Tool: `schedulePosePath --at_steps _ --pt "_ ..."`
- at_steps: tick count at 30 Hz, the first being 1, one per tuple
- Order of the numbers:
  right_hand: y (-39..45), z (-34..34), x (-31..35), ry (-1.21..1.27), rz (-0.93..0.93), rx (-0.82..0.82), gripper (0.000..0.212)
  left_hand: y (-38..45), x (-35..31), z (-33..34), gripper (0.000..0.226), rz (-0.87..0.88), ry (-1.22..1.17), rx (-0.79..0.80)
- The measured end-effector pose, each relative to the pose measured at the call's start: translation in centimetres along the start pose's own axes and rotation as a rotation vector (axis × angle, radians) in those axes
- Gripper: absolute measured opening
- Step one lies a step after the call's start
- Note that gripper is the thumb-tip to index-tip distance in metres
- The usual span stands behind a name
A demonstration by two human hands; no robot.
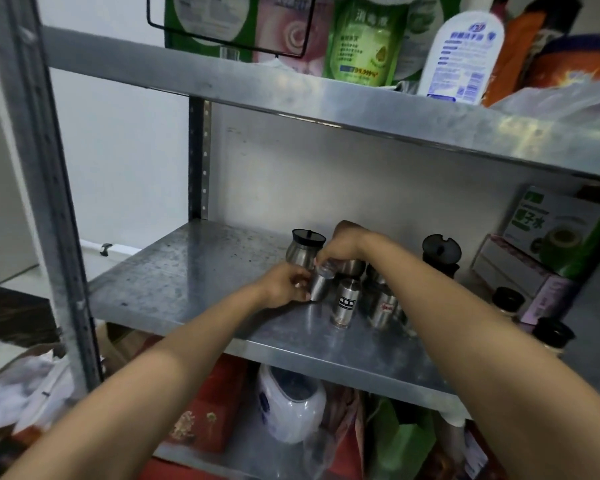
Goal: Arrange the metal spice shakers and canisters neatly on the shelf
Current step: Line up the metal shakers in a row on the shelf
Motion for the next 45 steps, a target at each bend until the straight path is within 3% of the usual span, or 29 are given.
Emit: schedulePosePath --at_steps 8,14,19,30,34,39,45 --pt "-0.9 -1.6 -0.4 0.110 0.005 -0.027 0.026 -0.8 -0.8 -2.2 0.042 -0.080 -0.149 -0.104" --pt "-2.0 -2.3 0.1 -0.024 -0.063 -0.019 0.015 -1.0 -1.9 -3.5 0.035 -0.044 -0.136 -0.126" --pt "-2.7 -1.9 0.9 0.031 -0.151 -0.018 0.025 -0.9 -2.5 -4.5 0.033 -0.017 -0.119 -0.147" --pt "-4.0 0.6 0.7 0.163 -0.164 0.061 0.014 -1.9 -3.4 -5.1 0.038 -0.063 -0.180 -0.115" --pt "-4.5 1.1 0.6 0.228 -0.170 0.008 0.016 -2.7 -2.3 -5.9 0.031 -0.077 -0.161 -0.112" --pt "-4.9 1.7 1.4 0.311 -0.174 -0.030 0.005 -3.7 -2.2 -6.2 0.037 -0.087 -0.178 -0.097" --pt "-5.0 1.8 1.6 0.320 -0.156 -0.120 0.016 -4.9 -0.7 -5.3 0.037 -0.204 -0.273 -0.018"
Point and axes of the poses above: each hand's wrist, its own y-axis towards the middle knuckle, its own z-axis out of the palm, x = y × z, the point moved 2 cm from there along y, towards the middle knuckle, and after that the axes turned 14 degrees about -x, right-handed, at the moved point
